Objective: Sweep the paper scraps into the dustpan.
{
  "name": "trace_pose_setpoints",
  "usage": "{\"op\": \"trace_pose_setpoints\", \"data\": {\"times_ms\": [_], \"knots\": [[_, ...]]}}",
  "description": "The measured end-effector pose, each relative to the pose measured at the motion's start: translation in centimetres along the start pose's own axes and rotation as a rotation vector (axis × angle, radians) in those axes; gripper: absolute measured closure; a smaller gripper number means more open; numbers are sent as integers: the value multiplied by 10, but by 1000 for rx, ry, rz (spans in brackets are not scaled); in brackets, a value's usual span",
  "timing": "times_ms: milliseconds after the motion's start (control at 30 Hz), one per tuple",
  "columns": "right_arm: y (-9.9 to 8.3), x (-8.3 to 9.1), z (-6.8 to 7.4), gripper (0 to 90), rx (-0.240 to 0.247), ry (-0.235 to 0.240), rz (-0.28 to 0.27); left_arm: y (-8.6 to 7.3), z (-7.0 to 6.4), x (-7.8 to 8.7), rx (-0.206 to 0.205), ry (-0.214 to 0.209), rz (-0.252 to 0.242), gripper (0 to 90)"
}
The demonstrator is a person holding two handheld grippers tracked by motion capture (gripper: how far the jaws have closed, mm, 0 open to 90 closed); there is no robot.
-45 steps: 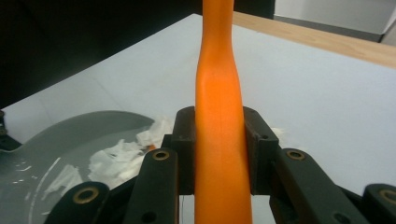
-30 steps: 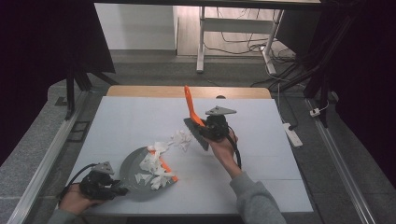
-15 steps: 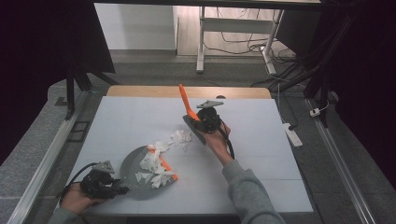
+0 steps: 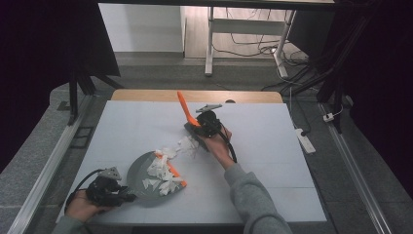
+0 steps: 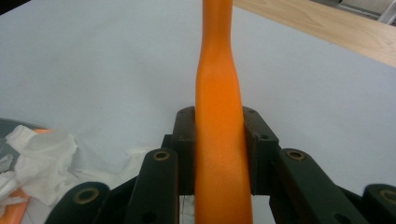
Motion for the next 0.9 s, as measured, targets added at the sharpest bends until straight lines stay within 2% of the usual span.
{"op": "trace_pose_setpoints", "data": {"times_ms": [333, 433, 900], "knots": [[0, -14, 33, 698, 80, 43, 48, 1, 0, -1, 0, -1, -2, 612], [-1, -16, 40, 698, 69, 68, 41, 2, -1, -1, 1, 1, -1, 613], [-2, -24, 65, 698, 93, 114, 44, 3, -1, -2, 1, 2, -5, 613]]}}
Point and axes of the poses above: each handheld gripper's, and its own axes: x roughly backward along the jaws, y roughly out of its top, z roughly to its left, the point moved 8 cm from there along -x, roughly forward along the jaws, and after that the axes turned 15 degrees about y, right-handed, at the moved point
